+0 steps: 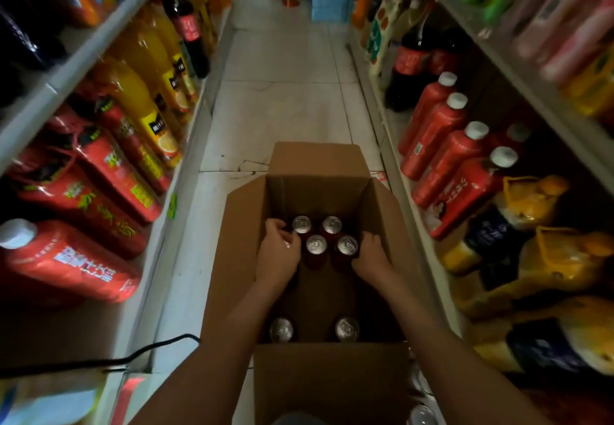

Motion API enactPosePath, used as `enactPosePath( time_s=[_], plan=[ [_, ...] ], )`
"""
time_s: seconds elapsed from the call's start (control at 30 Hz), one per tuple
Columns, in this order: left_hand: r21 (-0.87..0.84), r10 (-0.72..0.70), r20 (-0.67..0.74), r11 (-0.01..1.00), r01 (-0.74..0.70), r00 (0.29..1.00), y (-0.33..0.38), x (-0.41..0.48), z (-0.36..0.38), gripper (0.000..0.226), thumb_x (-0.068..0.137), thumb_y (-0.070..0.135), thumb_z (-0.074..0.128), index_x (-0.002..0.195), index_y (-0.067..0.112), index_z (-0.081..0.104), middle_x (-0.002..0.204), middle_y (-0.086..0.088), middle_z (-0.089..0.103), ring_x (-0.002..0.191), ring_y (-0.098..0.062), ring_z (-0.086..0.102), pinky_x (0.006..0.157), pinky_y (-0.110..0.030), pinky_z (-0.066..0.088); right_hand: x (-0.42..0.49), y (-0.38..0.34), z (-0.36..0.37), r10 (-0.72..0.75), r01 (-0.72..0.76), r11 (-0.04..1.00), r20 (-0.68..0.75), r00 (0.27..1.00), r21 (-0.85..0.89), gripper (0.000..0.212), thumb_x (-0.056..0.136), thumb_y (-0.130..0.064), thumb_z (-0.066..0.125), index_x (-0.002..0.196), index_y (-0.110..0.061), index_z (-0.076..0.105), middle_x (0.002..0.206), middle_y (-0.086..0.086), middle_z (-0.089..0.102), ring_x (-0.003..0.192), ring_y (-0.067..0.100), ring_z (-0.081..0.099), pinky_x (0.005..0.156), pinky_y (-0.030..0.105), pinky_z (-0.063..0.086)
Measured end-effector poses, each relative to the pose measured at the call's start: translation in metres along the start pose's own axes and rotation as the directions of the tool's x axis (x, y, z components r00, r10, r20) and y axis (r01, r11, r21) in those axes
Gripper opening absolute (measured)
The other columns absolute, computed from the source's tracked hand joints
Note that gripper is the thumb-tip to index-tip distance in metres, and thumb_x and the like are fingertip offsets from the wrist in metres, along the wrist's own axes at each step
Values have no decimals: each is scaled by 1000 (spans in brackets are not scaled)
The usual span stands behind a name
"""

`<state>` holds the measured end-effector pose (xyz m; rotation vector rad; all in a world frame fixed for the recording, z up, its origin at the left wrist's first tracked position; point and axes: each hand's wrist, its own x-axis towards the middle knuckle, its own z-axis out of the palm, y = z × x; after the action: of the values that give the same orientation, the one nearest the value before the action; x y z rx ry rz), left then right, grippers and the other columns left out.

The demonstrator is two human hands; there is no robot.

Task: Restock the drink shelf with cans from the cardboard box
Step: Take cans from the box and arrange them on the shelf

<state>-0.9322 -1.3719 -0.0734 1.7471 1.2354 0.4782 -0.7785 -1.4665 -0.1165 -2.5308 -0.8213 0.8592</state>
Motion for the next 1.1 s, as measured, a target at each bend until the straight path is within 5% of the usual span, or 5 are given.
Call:
enactPosePath(
  time_s=[0.17, 0.37, 0.57, 0.77, 1.1],
  plan=[
    [420, -184, 279, 906, 53, 942, -37, 29, 46, 46, 93, 17, 47, 137, 8, 37, 142, -20, 36, 130, -36, 38, 104, -36, 32, 39, 5, 21, 17, -11, 995, 69, 997, -98, 75, 88, -8, 59, 147, 0, 14, 149, 20, 21, 138, 35, 26, 112, 33, 23],
    [758, -331, 323, 652, -33, 887, -73, 56, 70, 54, 99, 19, 42, 145, 0, 20, 149, -20, 22, 137, -34, 26, 110, -34, 26, 79, 18, 64, -29, 41, 942, 41, 999, -333, 65, 92, -24, 55, 145, -8, 21, 153, 18, 15, 143, 32, 15, 115, 34, 18],
    [811, -310, 264, 585, -36, 914, -103, 67, 91, 67, 94, 18, 50, 148, 8, 12, 150, -21, 14, 131, -36, 30, 108, -39, 30, 97, 28, 82, -158, 79, 809, -86, 984, -583, 43, 96, -21, 44, 137, -11, 35, 138, 10, 34, 126, 24, 36, 101, 30, 33],
    [813, -230, 249, 578, -74, 941, -113, 75, 95, 62, 95, 6, 44, 148, 21, 15, 151, -26, 7, 121, -31, 48, 93, -34, 46, 97, 31, 92, -154, 150, 669, 62, 986, -728, 67, 89, -23, 57, 145, -21, 20, 141, 15, 36, 130, 30, 37, 109, 42, 22],
    [713, -335, 353, 700, -19, 874, -79, 54, 68, 79, 80, 36, 70, 144, 25, 26, 139, -22, 30, 120, -37, 48, 95, -37, 44, 59, 7, 52, -27, 48, 924, 61, 998, -380, 55, 88, -21, 57, 137, -19, 32, 139, 16, 28, 128, 35, 29, 97, 41, 42]
  ],
)
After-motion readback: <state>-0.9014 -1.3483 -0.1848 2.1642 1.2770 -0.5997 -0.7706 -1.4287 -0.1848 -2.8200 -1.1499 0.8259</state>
